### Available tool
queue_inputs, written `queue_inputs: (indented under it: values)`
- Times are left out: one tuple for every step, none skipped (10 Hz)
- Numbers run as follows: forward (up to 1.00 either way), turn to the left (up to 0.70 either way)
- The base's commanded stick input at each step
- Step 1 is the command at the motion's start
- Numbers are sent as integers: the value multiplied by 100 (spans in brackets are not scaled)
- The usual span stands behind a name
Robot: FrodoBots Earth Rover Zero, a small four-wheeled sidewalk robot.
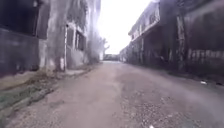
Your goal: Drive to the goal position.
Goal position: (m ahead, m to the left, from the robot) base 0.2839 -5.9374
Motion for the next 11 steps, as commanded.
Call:
queue_inputs:
  values:
    - [50,0]
    - [50,0]
    - [50,0]
    - [50,0]
    - [50,0]
    - [50,0]
    - [50,0]
    - [50,0]
    - [50,0]
    - [50,0]
    - [50,0]
